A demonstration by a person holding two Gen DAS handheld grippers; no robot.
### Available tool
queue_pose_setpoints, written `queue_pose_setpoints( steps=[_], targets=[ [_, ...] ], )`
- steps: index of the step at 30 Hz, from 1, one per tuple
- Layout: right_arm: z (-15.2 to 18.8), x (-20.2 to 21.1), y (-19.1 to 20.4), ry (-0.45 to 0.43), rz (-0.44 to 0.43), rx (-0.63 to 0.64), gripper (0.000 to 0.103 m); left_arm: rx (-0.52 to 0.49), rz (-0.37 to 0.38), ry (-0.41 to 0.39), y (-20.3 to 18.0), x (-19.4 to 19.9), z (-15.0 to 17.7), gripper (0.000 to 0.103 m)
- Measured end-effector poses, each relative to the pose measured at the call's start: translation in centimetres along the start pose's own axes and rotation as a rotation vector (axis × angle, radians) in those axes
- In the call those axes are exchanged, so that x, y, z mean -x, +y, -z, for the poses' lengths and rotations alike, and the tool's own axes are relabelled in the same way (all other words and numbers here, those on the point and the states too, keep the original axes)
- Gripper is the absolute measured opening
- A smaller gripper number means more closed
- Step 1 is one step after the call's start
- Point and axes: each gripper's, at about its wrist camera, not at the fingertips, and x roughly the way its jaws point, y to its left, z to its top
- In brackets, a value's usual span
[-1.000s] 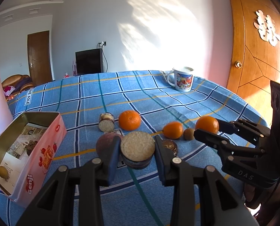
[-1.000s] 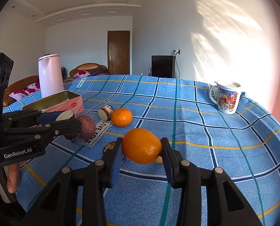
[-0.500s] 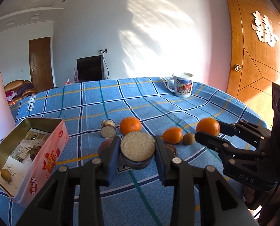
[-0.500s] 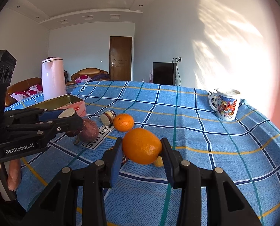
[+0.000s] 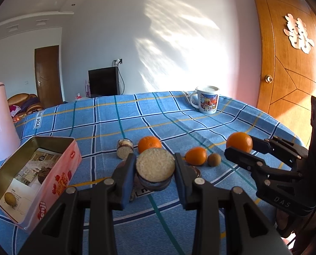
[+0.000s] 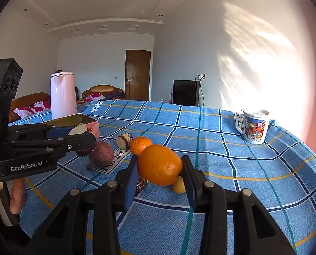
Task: Organize fruits
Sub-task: 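Carry the jar with the left gripper into the tin while the right gripper drops the orange there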
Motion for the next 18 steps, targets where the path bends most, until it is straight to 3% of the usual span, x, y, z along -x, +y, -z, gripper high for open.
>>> queue_pose_setpoints(
  steps=[9, 18],
  targets=[
    [-1.0, 0.0, 0.5, 0.027, 0.015, 0.020, 0.041, 0.013, -0.032, -0.008, 1.4, 0.9, -0.6, 0.037],
    [-6.0, -1.5, 4.0, 0.056, -0.126, 0.053, 0.042, 0.096, -0.102, 0.009, 6.7, 1.7, -1.7, 0.037]
  ],
)
